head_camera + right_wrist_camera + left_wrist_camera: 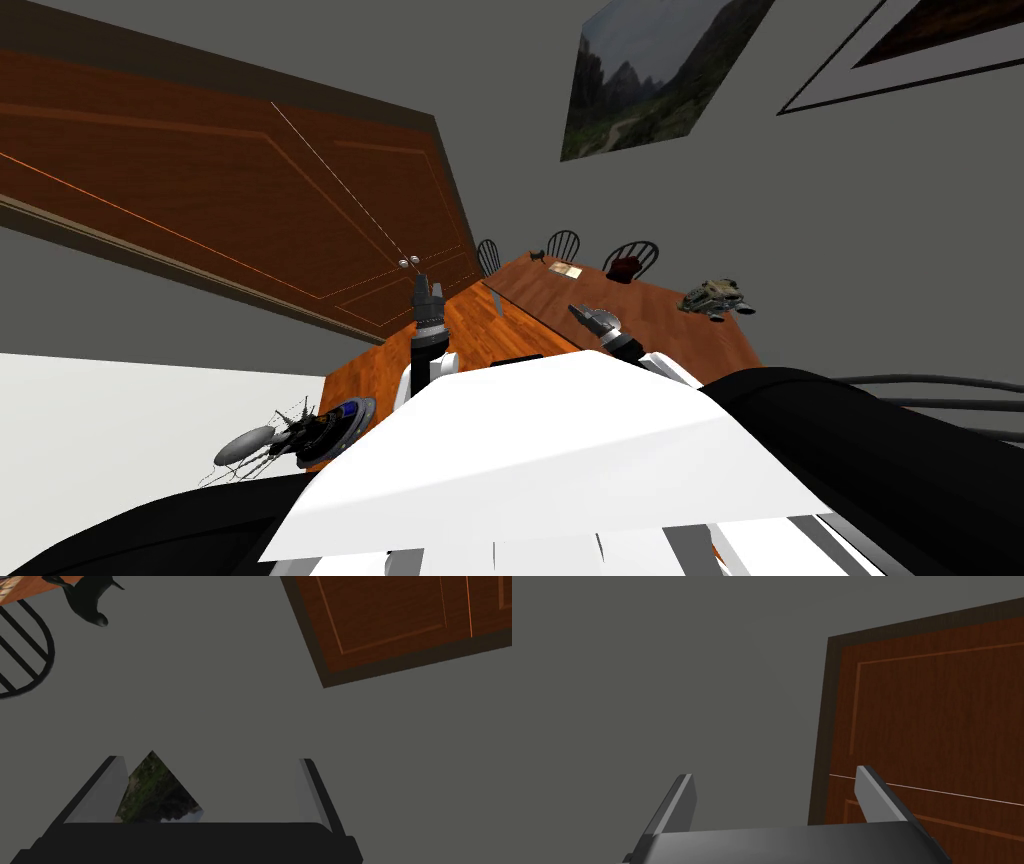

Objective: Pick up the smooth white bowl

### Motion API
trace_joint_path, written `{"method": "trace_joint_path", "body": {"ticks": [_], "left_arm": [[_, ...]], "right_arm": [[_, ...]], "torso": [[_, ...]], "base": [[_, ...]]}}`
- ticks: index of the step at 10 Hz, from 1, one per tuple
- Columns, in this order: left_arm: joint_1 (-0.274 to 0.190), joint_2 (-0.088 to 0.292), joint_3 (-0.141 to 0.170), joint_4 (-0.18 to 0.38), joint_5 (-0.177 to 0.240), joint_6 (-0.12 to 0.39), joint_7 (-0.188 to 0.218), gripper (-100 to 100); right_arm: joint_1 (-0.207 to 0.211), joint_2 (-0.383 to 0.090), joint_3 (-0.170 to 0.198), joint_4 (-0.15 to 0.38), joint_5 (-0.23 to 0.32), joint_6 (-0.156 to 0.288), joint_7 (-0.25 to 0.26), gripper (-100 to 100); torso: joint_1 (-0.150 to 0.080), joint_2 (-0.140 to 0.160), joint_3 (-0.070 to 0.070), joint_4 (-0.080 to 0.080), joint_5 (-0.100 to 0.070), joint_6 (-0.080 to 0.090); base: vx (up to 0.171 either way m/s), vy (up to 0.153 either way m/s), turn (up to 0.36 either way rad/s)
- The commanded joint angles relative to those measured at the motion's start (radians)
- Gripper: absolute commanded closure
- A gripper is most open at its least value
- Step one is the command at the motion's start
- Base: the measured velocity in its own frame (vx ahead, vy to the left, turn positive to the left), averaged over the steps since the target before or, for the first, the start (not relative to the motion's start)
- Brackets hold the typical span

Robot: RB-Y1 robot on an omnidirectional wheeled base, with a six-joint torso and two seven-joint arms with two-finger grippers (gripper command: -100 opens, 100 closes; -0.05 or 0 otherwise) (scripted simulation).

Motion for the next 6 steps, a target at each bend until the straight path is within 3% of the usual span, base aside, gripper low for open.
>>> {"method": "trace_joint_path", "body": {"ticks": [1,3,6], "left_arm": [[0.000,0.000,0.000,0.000,0.000,0.000,0.000,0],[0.000,0.000,0.000,0.000,0.000,0.000,0.000,0],[0.000,0.000,0.000,0.000,0.000,0.000,0.000,0]], "right_arm": [[0.015,-0.034,-0.008,0.038,0.050,0.011,-0.005,-100],[0.015,-0.034,-0.008,0.038,0.091,0.011,-0.005,-100],[0.043,-0.088,-0.026,0.107,0.187,0.023,-0.016,-100]], "torso": [[0.000,0.000,0.000,0.000,0.000,0.000],[-0.001,-0.001,0.000,0.000,0.000,0.000],[-0.002,0.001,0.001,0.000,0.000,0.000]], "base": [[0.068,0.083,0.139],[0.058,0.044,0.043],[0.060,0.050,0.129]]}}
